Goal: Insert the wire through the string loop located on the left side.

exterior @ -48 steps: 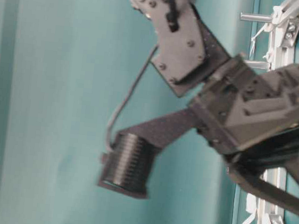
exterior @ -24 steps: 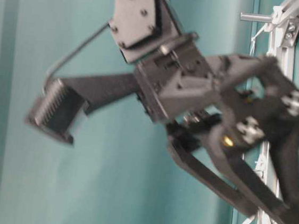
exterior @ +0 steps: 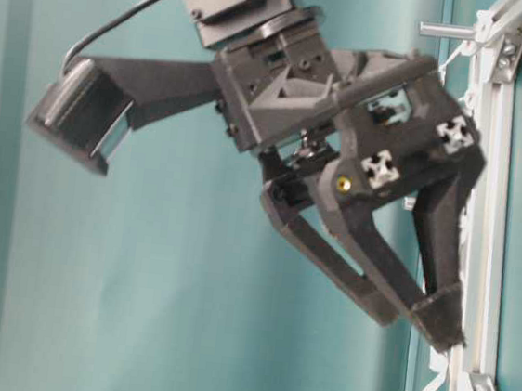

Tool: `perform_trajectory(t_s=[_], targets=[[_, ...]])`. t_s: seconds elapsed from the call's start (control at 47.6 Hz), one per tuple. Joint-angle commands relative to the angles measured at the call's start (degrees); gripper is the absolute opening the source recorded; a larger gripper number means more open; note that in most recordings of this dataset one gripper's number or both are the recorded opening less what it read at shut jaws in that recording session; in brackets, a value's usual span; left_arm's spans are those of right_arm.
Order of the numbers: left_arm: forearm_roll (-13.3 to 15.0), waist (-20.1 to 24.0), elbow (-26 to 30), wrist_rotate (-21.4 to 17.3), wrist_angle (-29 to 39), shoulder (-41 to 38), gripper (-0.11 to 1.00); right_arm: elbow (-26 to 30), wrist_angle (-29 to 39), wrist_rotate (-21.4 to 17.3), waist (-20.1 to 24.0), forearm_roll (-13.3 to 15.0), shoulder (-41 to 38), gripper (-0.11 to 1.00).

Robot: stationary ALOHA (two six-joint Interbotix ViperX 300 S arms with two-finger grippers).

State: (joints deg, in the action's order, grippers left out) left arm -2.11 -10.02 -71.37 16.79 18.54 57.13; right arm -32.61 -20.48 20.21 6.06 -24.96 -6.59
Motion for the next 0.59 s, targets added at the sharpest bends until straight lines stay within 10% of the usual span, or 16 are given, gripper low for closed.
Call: perform_trajectory(t_s=[0.0,0.568], targets=[[-0.26,0.79,0.18,-0.53,0.0,1.23,0.77,-0.26,-2.02,-0.44,-0.44,0.0,2.37,0.94],[-0.26,1.67,-1.58,-0.62,0.0,3.16,0.76,-4.75,-2.81,-3.43,-1.14,0.0,5.62,0.94]])
